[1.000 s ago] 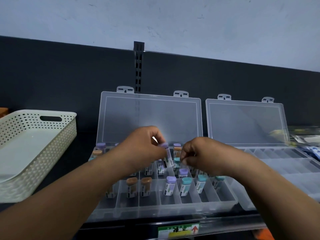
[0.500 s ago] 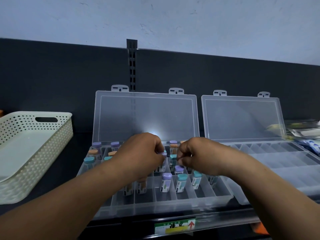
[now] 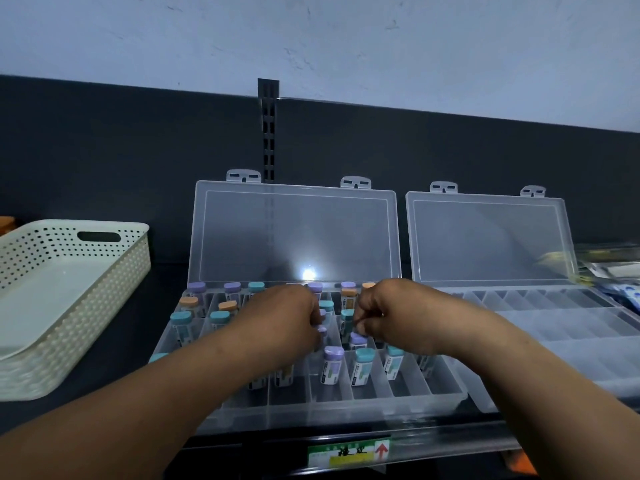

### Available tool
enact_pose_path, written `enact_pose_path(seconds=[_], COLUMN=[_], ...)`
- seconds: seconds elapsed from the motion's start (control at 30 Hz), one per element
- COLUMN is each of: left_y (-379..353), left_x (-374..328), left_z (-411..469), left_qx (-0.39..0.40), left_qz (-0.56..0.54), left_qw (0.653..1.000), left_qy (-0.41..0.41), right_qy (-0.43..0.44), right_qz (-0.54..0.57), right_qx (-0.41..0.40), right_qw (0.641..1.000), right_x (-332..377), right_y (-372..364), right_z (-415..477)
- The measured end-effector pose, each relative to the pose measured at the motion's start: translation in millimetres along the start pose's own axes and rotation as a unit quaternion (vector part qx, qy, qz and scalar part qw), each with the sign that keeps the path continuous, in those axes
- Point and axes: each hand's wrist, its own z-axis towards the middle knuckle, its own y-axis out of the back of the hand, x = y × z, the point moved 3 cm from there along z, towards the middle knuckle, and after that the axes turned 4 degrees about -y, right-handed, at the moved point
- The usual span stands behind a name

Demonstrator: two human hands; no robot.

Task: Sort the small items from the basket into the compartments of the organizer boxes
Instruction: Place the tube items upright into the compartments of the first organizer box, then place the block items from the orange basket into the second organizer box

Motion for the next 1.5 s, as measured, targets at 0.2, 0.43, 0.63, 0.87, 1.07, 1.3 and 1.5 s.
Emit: enact_pose_path(seconds=[0.2, 0.43, 0.63, 0.87, 1.07, 1.3, 1.5], left_y=[6.1, 33.6, 56.3, 77.9, 100.3, 130.7, 151.9], left_x=[-2.4, 0.4, 38.1, 88.5, 146.6, 242.8, 312.2], left_z=[-4.8, -27.4, -67.3, -135.2, -208.7, -307.9, -360.8], left_qx=[-0.001, -0.095, -0.208, -0.213, -0.229, -0.217, -0.189], left_qz=[-0.005, -0.02, 0.176, 0.239, 0.231, 0.21, 0.182], left_qw=[1.0, 0.995, 0.961, 0.937, 0.931, 0.932, 0.942], left_qy=[0.011, 0.026, 0.047, 0.138, 0.166, 0.201, 0.212], right_qy=[0.009, 0.073, 0.152, 0.197, 0.221, 0.224, 0.244], right_qz=[-0.015, -0.099, -0.145, -0.162, -0.152, -0.143, -0.1], right_qx=[-0.016, -0.106, -0.118, -0.141, -0.139, -0.119, -0.1], right_qw=[1.0, 0.987, 0.971, 0.957, 0.953, 0.957, 0.959], right_x=[1.7, 24.0, 62.8, 128.6, 217.4, 341.0, 426.0], right_y=[8.5, 18.3, 13.5, -13.6, -34.3, -76.3, -108.7], right_z=[-2.9, -6.1, -3.4, -8.4, -20.5, -16.9, -14.1])
